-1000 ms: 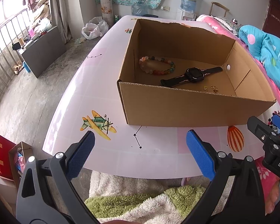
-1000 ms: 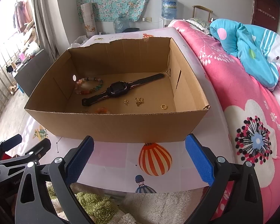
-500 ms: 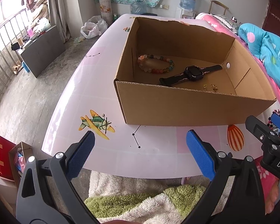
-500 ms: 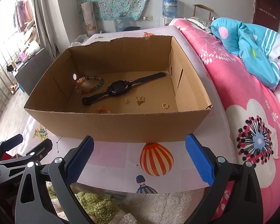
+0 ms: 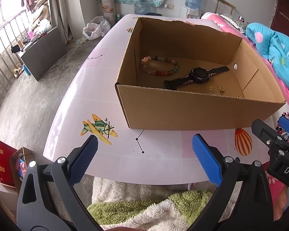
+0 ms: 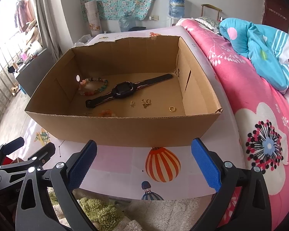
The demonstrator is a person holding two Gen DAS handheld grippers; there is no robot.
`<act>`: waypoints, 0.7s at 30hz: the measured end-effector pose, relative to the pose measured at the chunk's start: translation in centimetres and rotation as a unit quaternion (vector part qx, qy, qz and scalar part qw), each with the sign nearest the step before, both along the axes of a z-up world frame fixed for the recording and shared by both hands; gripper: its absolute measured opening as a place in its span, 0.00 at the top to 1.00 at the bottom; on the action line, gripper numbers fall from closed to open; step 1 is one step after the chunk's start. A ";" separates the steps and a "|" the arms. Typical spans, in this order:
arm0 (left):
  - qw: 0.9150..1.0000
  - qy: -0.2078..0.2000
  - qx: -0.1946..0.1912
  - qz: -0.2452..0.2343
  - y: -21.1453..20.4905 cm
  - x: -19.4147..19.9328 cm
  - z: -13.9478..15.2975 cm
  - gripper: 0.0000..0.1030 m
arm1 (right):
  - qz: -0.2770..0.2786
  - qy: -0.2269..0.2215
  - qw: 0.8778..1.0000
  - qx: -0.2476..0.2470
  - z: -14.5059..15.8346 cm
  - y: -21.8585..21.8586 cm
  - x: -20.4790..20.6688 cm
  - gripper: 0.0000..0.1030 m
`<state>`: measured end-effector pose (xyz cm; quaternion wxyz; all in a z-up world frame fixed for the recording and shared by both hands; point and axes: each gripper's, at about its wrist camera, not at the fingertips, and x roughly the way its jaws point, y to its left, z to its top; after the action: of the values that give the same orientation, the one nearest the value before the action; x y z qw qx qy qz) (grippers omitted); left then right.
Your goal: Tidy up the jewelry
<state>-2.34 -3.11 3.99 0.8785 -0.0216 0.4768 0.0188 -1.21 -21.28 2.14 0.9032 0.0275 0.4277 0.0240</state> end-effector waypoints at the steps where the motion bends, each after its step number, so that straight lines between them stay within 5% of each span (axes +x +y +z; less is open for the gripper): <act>1: 1.000 0.000 -0.001 0.000 0.0 0.0 0.0 0.08 | -0.001 0.001 1.000 0.001 0.0 -0.1 0.0 0.07; 21: 1.000 0.004 0.002 -0.002 0.0 -0.1 -0.1 0.08 | -0.002 0.000 1.000 0.005 -0.1 -0.3 0.0 0.07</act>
<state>-2.45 -3.13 3.87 0.8768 -0.0186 0.4802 0.0186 -1.25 -21.61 2.00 0.9031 0.0325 0.4274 0.0247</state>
